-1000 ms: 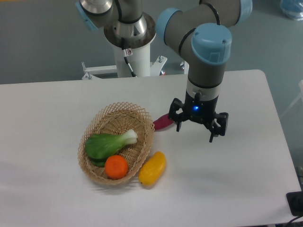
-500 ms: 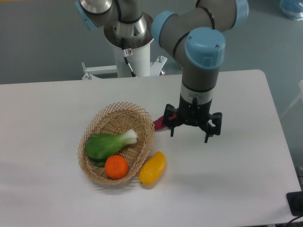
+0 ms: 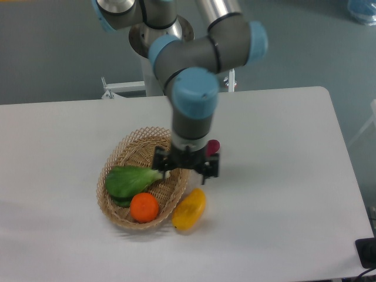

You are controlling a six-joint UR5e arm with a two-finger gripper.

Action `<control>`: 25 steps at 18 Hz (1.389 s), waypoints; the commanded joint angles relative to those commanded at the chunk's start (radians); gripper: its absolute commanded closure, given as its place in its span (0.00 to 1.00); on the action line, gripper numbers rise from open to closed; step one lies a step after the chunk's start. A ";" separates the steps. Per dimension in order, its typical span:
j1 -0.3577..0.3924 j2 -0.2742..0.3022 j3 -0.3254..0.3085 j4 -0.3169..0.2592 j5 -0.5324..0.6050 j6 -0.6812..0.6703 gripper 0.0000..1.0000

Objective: Pick up the orange from the basket
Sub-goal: 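Move the open gripper over the basket and lower it onto the orange, then close the gripper around the orange inside the basket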

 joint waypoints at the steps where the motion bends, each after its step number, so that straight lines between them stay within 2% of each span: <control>1: -0.017 -0.009 -0.002 0.017 0.011 -0.020 0.00; 5: -0.066 -0.049 -0.043 0.122 0.025 -0.112 0.00; 7: -0.075 -0.067 -0.048 0.155 0.031 -0.115 0.00; 16: -0.077 -0.124 -0.031 0.161 0.072 -0.109 0.00; 25: -0.088 -0.146 -0.029 0.172 0.080 -0.117 0.00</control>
